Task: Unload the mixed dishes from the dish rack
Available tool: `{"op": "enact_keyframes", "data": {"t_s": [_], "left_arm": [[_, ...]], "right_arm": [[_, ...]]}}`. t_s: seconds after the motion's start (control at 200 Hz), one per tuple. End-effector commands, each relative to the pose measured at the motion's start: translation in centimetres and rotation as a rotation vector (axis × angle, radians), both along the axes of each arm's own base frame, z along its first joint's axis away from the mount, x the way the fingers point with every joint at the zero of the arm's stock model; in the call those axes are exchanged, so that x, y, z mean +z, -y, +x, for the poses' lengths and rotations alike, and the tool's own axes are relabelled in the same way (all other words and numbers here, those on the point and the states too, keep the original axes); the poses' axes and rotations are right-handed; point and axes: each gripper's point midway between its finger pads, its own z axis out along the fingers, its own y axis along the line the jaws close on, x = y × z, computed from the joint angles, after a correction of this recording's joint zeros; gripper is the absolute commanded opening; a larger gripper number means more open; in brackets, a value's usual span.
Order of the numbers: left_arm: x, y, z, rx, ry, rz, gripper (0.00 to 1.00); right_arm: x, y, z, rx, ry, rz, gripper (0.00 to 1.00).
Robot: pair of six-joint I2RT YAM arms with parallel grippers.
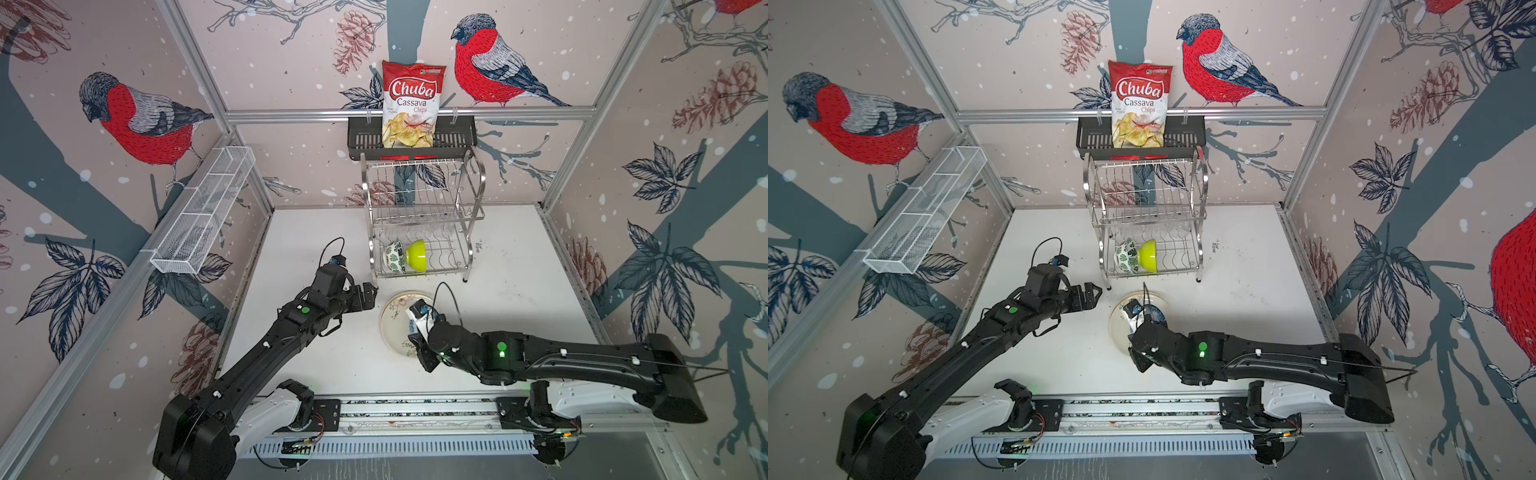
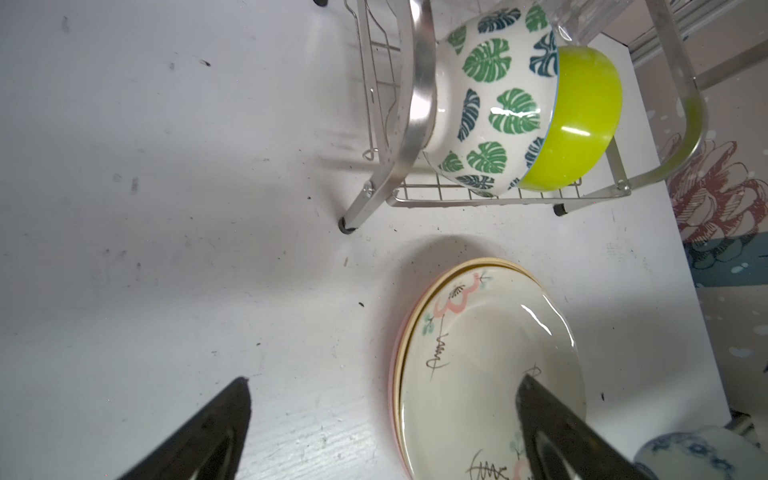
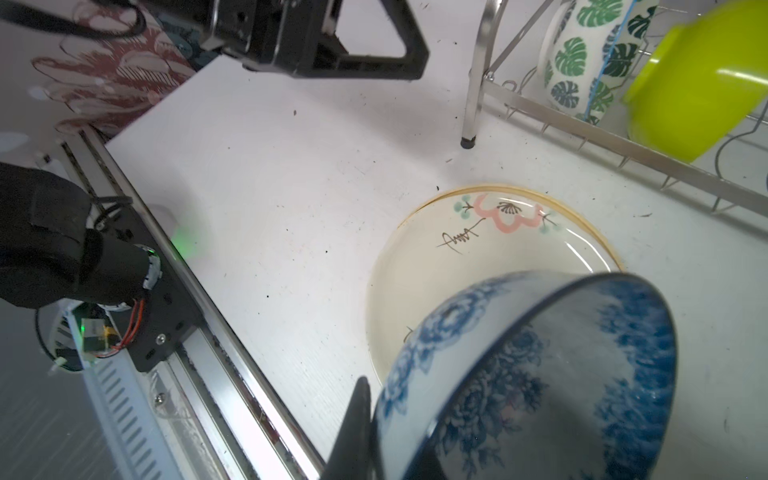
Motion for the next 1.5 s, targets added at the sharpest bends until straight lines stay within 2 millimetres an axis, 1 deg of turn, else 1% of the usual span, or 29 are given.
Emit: {"op": "enact_keyframes", "data": {"t_s": [0.0,0.19,0.26,0.33,0.41,0.465,0.52,0.615,0.735,0.825,0.87,0.951,1.041,1.096,1.206,1.266,1.301,1.376,1.406,1.441,1.491], "left_arm": [[1.0,1.4,-0.2,-0.064,-0.012,-0.043,0.98],[1.9,2.5,-0.5,-0.125,-0.053,-0.064,0.97],[1.8,2.8,-0.9,-0.145,-0.078,-0.072,0.97],[1.3,2.4,-1.3,-0.137,-0.11,-0.05,0.97],[0.6,2.2,-1.8,-0.136,-0.155,-0.025,0.97],[0.3,2.6,-2.3,-0.148,-0.179,-0.014,0.97],[0.1,3.3,-2.8,-0.174,-0.186,-0.001,0.97],[-0.5,4.5,-3.8,-0.205,-0.192,0.038,0.97],[-1.3,5.8,-5.2,-0.217,-0.236,0.0,0.96],[-1.7,6.1,-6.2,-0.23,-0.258,-0.01,0.93],[-2.0,5.9,-6.6,-0.232,-0.27,0.003,0.9],[-2.6,5.7,-7.2,-0.225,-0.295,0.028,0.88],[-3.0,6.2,-8.0,-0.245,-0.308,0.034,0.85],[-3.4,6.5,-8.4,-0.255,-0.32,0.049,0.82],[-4.3,6.9,-9.0,-0.265,-0.344,0.087,0.65],[-4.5,7.5,-9.3,-0.28,-0.355,0.095,0.59],[-4.7,7.7,-9.4,-0.286,-0.362,0.104,0.57],[-5.2,8.1,-9.6,-0.293,-0.373,0.126,0.44],[-5.3,8.2,-9.7,-0.295,-0.379,0.133,0.4],[-5.5,8.3,-9.7,-0.295,-0.387,0.14,0.39],[-5.7,8.4,-9.8,-0.291,-0.395,0.144,0.31]], "right_arm": [[-0.7,0.3,0.5,-0.015,0.1,-0.121,0.1],[-2.8,-0.6,-0.5,0.064,0.139,-0.242,0.1],[-3.1,-1.1,-0.8,0.1,0.159,-0.286,0.1],[-3.4,-1.6,-1.2,0.142,0.183,-0.333,0.09],[-3.5,-2.3,-1.5,0.192,0.216,-0.382,0.08],[-3.3,-3.0,-2.1,0.232,0.247,-0.403,0.08],[-3.1,-3.5,-2.7,0.271,0.279,-0.419,0.08],[-3.7,-4.3,-3.5,0.335,0.311,-0.427,0.08],[-3.9,-5.3,-4.1,0.378,0.306,-0.407,0.07],[-3.5,-5.5,-4.0,0.378,0.323,-0.412,0.07],[-3.3,-5.5,-3.9,0.378,0.334,-0.419,0.07],[-3.0,-5.5,-3.6,0.38,0.346,-0.434,0.07],[-2.6,-5.6,-3.3,0.377,0.367,-0.451,0.07],[-2.3,-5.7,-3.0,0.377,0.376,-0.46,0.07],[-1.9,-6.0,-2.2,0.376,0.391,-0.472,0.07],[-1.8,-6.1,-1.7,0.368,0.397,-0.487,0.07],[-1.7,-6.1,-1.2,0.356,0.407,-0.497,0.07],[-1.6,-5.9,-0.1,0.331,0.426,-0.515,0.06],[-1.6,-5.7,0.4,0.32,0.426,-0.517,0.06],[-1.5,-5.6,1.0,0.308,0.42,-0.512,0.06],[-1.3,-5.6,1.6,0.294,0.414,-0.494,0.06]]}}
